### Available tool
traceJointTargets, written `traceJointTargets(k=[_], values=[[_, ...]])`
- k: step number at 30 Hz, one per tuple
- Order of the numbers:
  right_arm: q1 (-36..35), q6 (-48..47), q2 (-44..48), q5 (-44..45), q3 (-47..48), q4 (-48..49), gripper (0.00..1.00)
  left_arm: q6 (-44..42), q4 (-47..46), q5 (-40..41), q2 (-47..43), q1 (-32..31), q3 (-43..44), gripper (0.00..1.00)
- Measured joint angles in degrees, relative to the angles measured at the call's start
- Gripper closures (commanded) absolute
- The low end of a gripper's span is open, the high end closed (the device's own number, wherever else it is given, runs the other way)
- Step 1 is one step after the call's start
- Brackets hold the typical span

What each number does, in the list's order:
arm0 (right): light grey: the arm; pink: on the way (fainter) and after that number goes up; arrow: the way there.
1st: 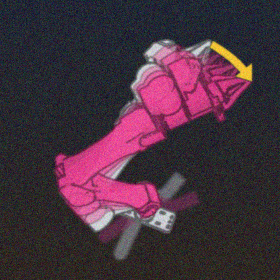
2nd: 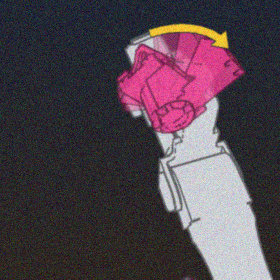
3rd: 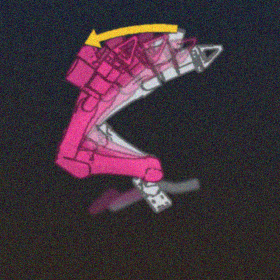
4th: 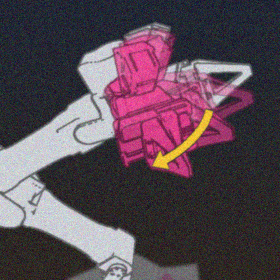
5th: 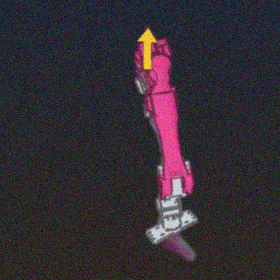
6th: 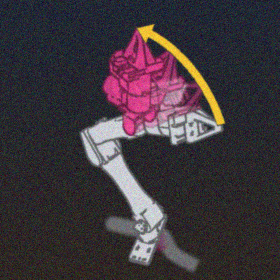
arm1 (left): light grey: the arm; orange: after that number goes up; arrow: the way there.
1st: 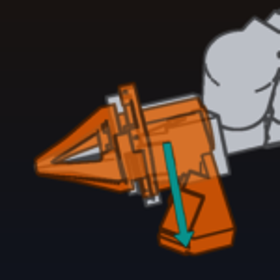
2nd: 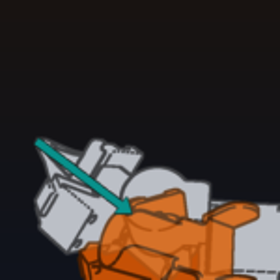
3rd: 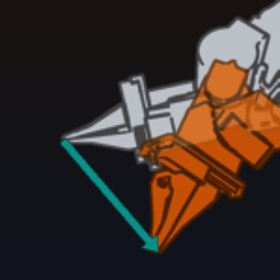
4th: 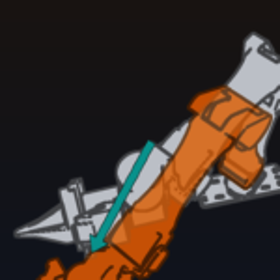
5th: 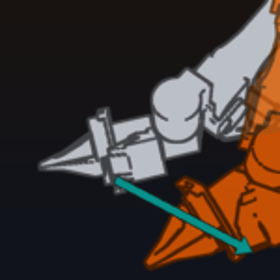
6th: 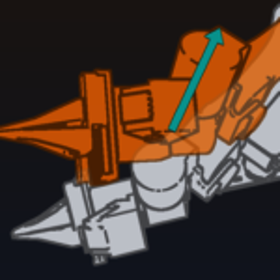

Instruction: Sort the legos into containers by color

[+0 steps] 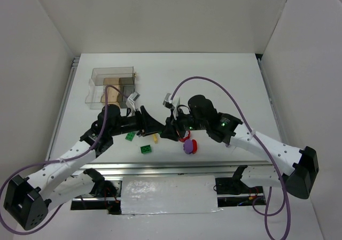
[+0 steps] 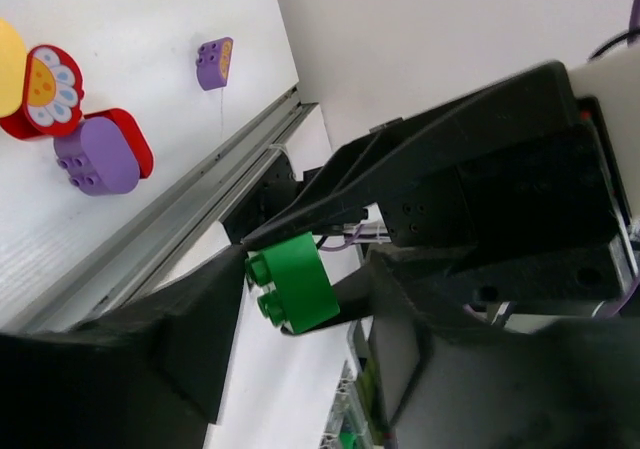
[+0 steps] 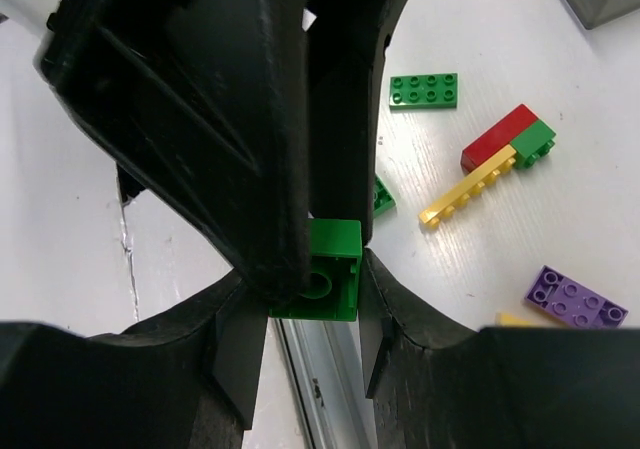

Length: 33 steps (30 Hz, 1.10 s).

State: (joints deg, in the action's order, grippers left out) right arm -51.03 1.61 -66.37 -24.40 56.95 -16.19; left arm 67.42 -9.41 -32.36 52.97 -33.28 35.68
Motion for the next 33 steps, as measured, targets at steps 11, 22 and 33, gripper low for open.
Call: traceJointTargets(k=[11, 22, 33], values=[[-0.48, 0.2, 1.33, 4.37, -2.1, 0.48, 0.71, -1.2, -0.04, 3.8, 2.91, -2.38, 0.33, 1.0], [-0.48, 1.79, 1.64, 10.88, -3.39, 7.1, 0.0, -8.22, 12.94, 14.82, 0.68, -3.98, 7.39, 1.0], [-0.31, 5.11, 11.87, 20.98, -11.82, 7.5, 0.0, -15.34, 28.39, 40.74, 2.23, -0.79, 19.41, 1.0]])
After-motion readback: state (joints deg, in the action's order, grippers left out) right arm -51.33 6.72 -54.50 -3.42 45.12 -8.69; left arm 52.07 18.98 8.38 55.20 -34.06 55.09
